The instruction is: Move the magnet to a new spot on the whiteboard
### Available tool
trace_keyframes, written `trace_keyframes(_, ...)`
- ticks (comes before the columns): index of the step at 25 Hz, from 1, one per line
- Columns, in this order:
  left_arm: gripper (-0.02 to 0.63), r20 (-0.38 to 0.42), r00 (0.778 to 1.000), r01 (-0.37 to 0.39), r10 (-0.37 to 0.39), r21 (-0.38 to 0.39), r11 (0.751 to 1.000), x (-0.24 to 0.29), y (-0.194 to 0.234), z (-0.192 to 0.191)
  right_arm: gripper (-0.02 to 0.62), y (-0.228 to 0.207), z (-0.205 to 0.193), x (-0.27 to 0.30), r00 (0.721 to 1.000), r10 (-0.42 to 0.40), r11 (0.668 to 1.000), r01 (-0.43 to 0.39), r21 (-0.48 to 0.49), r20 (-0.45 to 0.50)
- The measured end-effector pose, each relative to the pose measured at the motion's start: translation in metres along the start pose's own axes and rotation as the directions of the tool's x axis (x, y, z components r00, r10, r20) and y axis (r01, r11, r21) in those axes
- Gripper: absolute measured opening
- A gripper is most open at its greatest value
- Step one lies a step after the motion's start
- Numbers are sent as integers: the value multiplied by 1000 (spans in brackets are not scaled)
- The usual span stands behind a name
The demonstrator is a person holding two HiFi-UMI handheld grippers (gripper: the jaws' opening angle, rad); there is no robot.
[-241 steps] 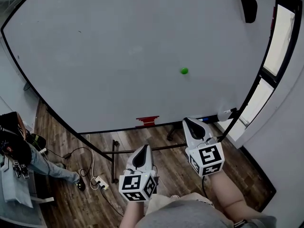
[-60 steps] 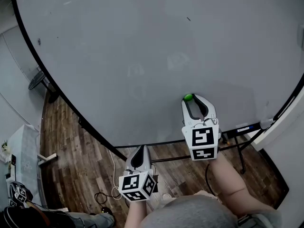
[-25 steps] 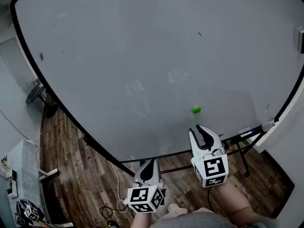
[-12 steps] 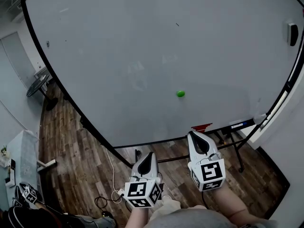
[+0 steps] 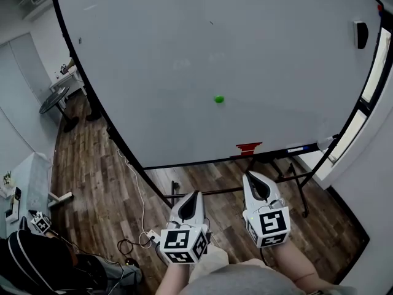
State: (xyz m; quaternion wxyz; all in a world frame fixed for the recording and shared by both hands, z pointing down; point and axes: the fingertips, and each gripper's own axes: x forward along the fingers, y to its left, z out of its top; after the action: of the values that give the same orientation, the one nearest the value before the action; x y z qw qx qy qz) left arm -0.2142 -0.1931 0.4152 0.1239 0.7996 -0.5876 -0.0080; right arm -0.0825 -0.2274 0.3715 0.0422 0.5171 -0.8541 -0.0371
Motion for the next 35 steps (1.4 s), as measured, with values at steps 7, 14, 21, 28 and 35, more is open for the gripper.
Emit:
trace_keyframes(7,3,-3,1000,-3,3,4,1000,-40,-31,-13,-2,7,-5,-57,1000,-2,1000,2,19,2)
trace_keyframes(14,3,-5,1000,4,-4,5,1000,-71,-56,-28,-2,14,-9,-101,1000,-1,999,1,37,10)
trace_keyframes(21,3,-7,1000,5,-5,9,1000,-90,-69,-37,-2,22,-12,-127,1000,15,999,-15,34,9)
trace_keyframes(28,3,5,1000,11,-11,11,1000,-97,-72,-35,-2,27,-11,-136,1000,22,999,-22,25,8)
trace_keyframes(35,3,11,1000,13,-13,9,1000,-98,-73,-33,-2,27,-7,-135,1000,18,1000,-18,25,16)
